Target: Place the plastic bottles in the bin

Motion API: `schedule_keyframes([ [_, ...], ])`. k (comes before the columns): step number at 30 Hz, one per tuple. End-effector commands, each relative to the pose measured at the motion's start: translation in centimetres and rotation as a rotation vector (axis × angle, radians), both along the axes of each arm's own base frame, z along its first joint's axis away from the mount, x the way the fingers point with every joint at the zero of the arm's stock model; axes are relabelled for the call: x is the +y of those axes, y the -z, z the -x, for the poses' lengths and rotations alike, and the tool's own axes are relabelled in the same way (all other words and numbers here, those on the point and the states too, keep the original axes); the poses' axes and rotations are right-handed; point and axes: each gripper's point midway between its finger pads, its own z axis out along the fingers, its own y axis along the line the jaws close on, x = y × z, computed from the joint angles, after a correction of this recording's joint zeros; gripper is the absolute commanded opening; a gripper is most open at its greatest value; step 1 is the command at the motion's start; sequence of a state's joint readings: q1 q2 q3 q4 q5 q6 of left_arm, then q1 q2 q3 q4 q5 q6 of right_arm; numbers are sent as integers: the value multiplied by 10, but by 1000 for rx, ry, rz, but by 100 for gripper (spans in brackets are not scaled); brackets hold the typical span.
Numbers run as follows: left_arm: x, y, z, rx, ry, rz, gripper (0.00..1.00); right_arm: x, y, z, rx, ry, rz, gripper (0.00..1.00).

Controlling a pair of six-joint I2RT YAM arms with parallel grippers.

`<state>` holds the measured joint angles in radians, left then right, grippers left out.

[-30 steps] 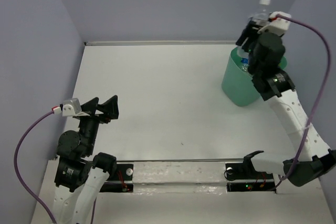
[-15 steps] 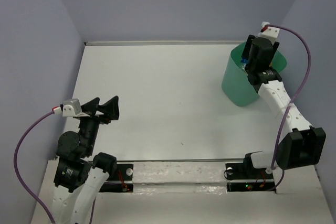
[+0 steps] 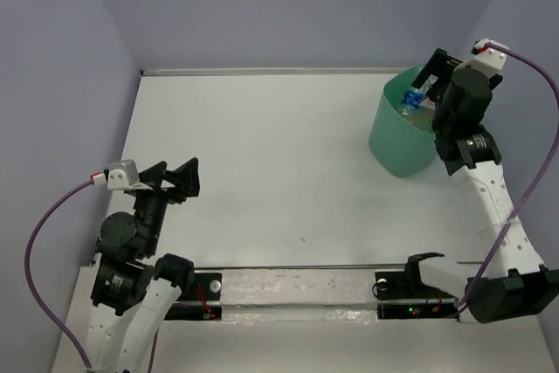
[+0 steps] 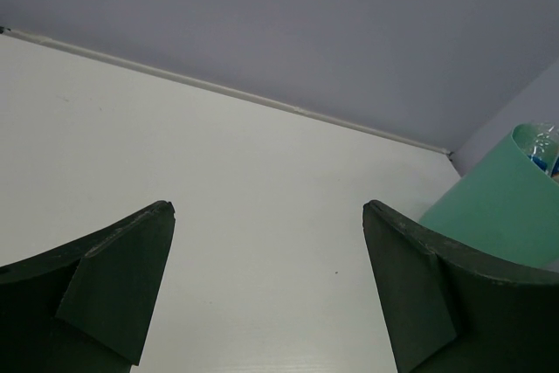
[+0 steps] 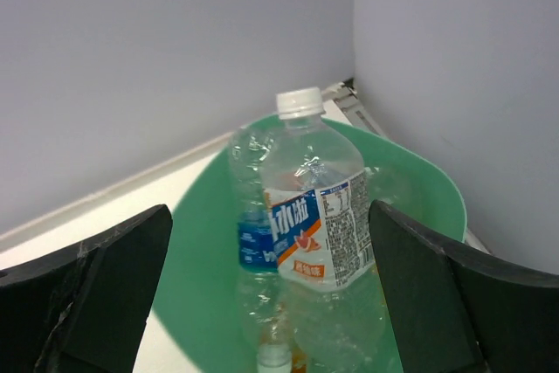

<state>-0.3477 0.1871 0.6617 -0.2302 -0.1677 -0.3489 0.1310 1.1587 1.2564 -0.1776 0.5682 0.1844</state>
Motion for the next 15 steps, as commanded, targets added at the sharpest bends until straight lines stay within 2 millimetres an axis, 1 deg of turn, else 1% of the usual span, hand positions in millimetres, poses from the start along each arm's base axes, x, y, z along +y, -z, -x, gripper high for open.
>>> schedule_keyframes([
  [1,8,-13,-2,-32,-44,-5,99,16,-54,34,-126,-112,-98,100],
  [2,8,-14,-2,-36,-44,-1,99,28,-60,39,-149,-187,-117,100],
  [3,5,-16,-3,-39,-32,-2,99,36,-76,57,-209,-239,-150,100],
  [4,3,-18,-4,-41,-20,0,99,45,-75,55,-208,-287,-169,100],
  [5,-1,-20,-4,-41,-2,2,99,53,-91,74,-263,-350,-187,100],
  [6,-8,-29,-2,-57,37,15,99,75,-103,86,-301,-477,-222,100],
  [8,-18,-40,-2,-72,92,26,99,98,-115,109,-348,-622,-244,100],
  [9,-29,-51,3,-105,156,29,99,115,-130,135,-398,-743,-241,100],
  [10,-33,-67,9,-142,190,36,99,124,-136,149,-421,-810,-241,100],
  [11,-38,-79,15,-172,228,37,99,134,-141,164,-439,-883,-231,100],
  [12,-42,-103,27,-233,269,50,99,150,-153,198,-488,-1017,-207,100],
  [14,-43,-129,41,-300,302,60,99,161,-163,235,-553,-1128,-170,100],
  [15,-43,-140,47,-331,313,65,99,166,-164,253,-578,-1185,-148,100],
])
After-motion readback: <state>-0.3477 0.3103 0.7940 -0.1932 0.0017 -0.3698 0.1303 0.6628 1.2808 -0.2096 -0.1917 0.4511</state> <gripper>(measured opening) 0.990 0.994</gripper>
